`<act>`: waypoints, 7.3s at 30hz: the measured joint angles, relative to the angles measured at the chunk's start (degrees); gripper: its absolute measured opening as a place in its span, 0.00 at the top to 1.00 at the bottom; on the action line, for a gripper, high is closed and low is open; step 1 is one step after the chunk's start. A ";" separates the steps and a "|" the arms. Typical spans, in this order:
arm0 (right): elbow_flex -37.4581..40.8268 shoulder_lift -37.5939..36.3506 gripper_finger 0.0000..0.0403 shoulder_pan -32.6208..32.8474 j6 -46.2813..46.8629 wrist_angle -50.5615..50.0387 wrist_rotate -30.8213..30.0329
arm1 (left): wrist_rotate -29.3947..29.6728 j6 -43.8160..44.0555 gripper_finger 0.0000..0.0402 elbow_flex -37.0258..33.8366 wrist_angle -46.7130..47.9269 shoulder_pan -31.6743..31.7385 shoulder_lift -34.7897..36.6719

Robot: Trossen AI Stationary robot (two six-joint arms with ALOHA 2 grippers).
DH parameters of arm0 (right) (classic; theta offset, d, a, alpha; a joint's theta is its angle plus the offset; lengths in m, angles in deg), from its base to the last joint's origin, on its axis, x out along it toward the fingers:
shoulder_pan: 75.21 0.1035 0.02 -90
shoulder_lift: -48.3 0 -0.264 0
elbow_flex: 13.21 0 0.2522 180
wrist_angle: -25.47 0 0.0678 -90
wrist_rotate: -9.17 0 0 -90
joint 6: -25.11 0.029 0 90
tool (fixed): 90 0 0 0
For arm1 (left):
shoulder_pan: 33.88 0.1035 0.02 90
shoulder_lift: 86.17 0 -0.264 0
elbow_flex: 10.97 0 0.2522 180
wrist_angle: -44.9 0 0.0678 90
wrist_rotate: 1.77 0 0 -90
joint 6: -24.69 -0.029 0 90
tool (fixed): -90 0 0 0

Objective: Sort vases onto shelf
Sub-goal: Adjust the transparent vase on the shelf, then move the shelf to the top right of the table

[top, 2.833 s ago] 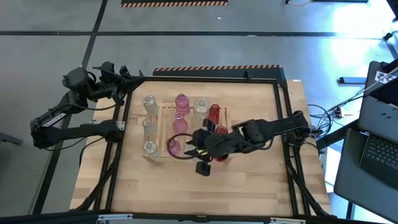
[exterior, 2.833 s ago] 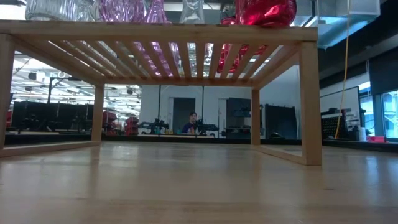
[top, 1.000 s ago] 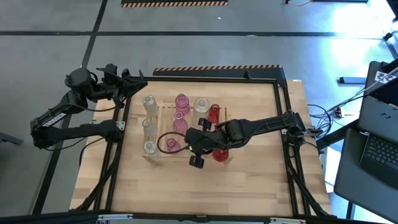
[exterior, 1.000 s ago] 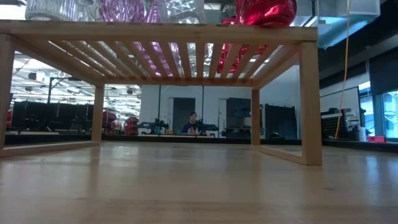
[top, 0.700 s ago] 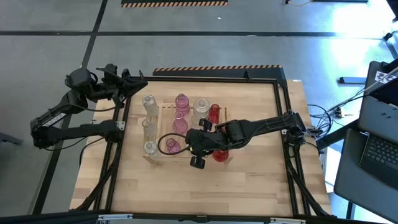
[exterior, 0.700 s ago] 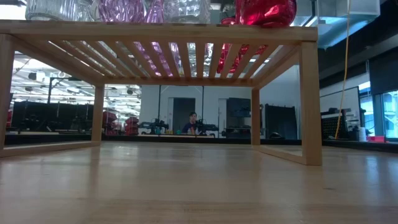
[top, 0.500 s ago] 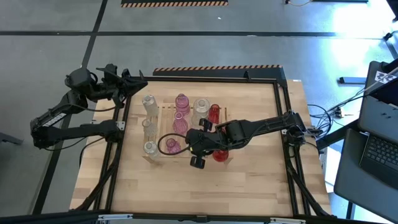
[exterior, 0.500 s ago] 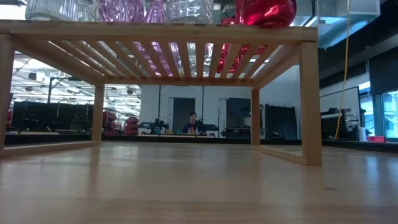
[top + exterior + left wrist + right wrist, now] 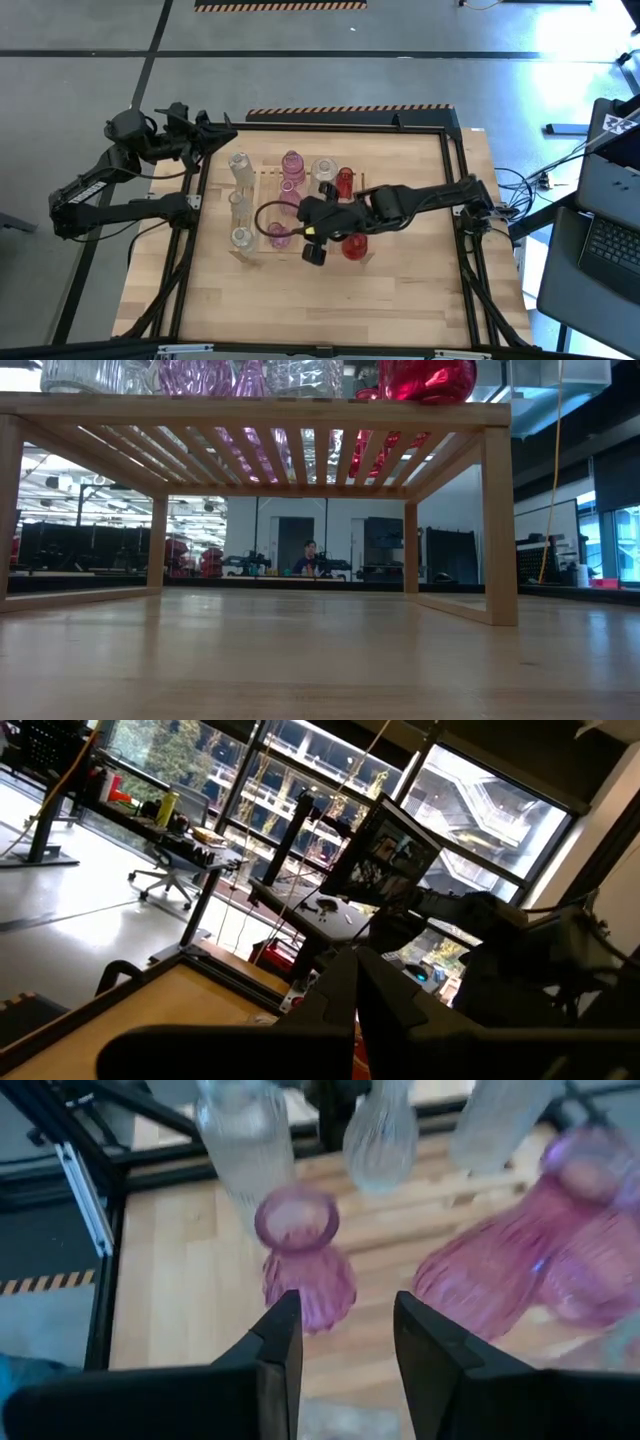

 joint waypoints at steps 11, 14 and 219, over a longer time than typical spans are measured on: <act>-6.34 -6.12 0.74 0.10 -11.81 11.46 -2.79 | -4.44 11.12 1.00 9.29 -11.90 0.02 -1.84; -6.45 -9.78 0.74 0.85 -14.49 9.98 -6.60 | -13.11 14.43 1.00 16.89 -8.85 -0.05 -4.52; -6.41 -22.84 0.74 1.18 -22.40 -22.47 -15.43 | 54.26 76.30 1.00 0.85 56.62 -86.46 -37.13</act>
